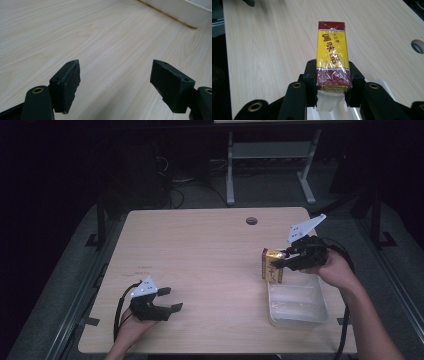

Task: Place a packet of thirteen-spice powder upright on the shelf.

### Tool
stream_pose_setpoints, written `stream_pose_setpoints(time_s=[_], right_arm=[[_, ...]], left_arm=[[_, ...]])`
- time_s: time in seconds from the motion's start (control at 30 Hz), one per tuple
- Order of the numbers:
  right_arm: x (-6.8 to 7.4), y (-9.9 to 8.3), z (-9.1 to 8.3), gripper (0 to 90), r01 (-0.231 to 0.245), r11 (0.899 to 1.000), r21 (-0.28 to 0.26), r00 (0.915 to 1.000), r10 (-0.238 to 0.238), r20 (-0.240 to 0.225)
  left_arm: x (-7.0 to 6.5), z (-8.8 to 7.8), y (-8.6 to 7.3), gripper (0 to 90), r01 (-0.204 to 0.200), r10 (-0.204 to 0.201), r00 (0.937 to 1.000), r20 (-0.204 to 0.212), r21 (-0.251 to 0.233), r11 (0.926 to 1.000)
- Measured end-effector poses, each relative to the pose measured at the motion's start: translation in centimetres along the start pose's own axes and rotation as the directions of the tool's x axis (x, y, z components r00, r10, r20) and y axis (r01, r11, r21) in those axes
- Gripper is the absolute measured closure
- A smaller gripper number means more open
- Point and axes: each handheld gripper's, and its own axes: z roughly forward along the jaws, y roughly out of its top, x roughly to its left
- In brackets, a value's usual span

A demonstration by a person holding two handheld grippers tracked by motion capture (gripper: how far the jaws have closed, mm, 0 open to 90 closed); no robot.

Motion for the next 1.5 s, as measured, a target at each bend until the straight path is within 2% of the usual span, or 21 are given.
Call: stream_pose_setpoints(time_s=[0.27,0.63,1.03,1.2,1.3,1.5], right_arm=[[-1.3,-1.2,0.0,67.5,-0.032,0.999,0.023,0.9991,0.032,0.028],[-1.6,-2.2,0.8,67.3,-0.041,0.997,0.064,0.9987,0.039,0.034],[-2.0,-4.2,3.8,66.8,-0.085,0.989,0.12,0.9963,0.083,0.023],[-2.1,-4.6,3.4,64.9,-0.101,0.988,0.113,0.9946,0.097,0.036],[-2.1,-4.9,3.2,60.8,-0.12,0.987,0.111,0.9918,0.114,0.058],[-1.9,-5.2,3.3,60.5,-0.14,0.984,0.111,0.9884,0.132,0.075]], left_arm=[[0.0,0.0,0.0,23.6,0.007,-0.007,1.0,0.001,-0.008,0.9999],[-0.1,0.2,0.0,23.6,0.011,-0.011,0.9999,0.005,-0.005,0.9999],[0.1,0.1,0.0,23.6,0.014,-0.014,0.9999,0.001,-0.006,0.9999],[0.1,0.2,0.0,23.6,0.016,-0.016,0.9999,0.002,-0.007,0.9998],[0.1,0.2,0.0,23.6,0.016,-0.016,0.9999,0.002,-0.006,0.9999],[0.1,0.3,0.0,23.7,0.018,-0.018,0.9998,0.005,-0.005,0.9998]])
